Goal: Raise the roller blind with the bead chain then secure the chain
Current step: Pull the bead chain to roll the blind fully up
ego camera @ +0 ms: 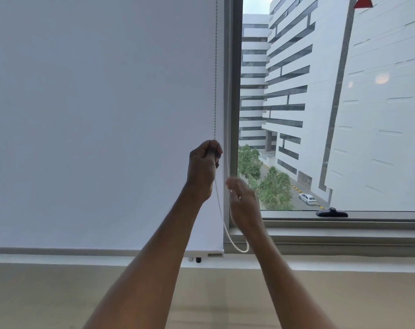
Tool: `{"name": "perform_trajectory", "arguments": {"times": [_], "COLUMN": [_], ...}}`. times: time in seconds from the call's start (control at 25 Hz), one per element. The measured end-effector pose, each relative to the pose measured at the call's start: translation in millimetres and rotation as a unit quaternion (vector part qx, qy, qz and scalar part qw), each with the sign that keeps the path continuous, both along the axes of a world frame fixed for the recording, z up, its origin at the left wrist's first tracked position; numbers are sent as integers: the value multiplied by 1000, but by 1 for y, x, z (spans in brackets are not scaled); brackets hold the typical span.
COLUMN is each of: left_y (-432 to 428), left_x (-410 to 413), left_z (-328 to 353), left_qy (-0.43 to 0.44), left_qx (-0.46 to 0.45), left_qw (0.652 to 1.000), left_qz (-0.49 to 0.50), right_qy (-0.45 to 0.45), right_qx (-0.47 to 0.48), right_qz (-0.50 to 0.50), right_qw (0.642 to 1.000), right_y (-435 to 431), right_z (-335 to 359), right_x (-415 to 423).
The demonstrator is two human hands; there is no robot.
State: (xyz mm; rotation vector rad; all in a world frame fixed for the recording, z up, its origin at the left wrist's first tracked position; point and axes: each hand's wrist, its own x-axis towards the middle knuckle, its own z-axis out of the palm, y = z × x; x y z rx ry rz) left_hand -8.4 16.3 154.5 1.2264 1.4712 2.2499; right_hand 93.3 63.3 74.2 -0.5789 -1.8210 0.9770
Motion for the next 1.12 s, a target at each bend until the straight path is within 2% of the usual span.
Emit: {"name": "perform_trajectory", "arguments": {"times": [0.08,0.24,0.36,0.52,0.72,0.84,1.0,1.12], "left_y": [2,5,0,-2,-8,-14,-12,-6], "left_x": [5,16,21,21,17,23,12,-2], "left_z": [-16,-46,-66,-85,-129,-140,-110,-56], "left_qy": [-7,-21,-14,-19,-36,-38,-6,30], "left_qx": [-8,-54,-54,-65,-109,-146,-190,-119], "left_qw": [1000,998,998,998,993,987,964,975], "left_qz": [-20,-6,3,2,11,54,188,184], "right_qy": [74,144,174,166,141,131,131,118], "right_qx": [16,13,22,22,2,-7,-19,-34], "right_qz": [15,123,90,43,42,54,59,74], "right_qw": [997,982,980,985,989,990,989,990], "right_y": [-6,0,4,2,5,4,-2,-7], "right_z": [61,142,167,142,93,70,43,19], "right_x": [-3,-30,-43,-53,-58,-55,-50,-51]}}
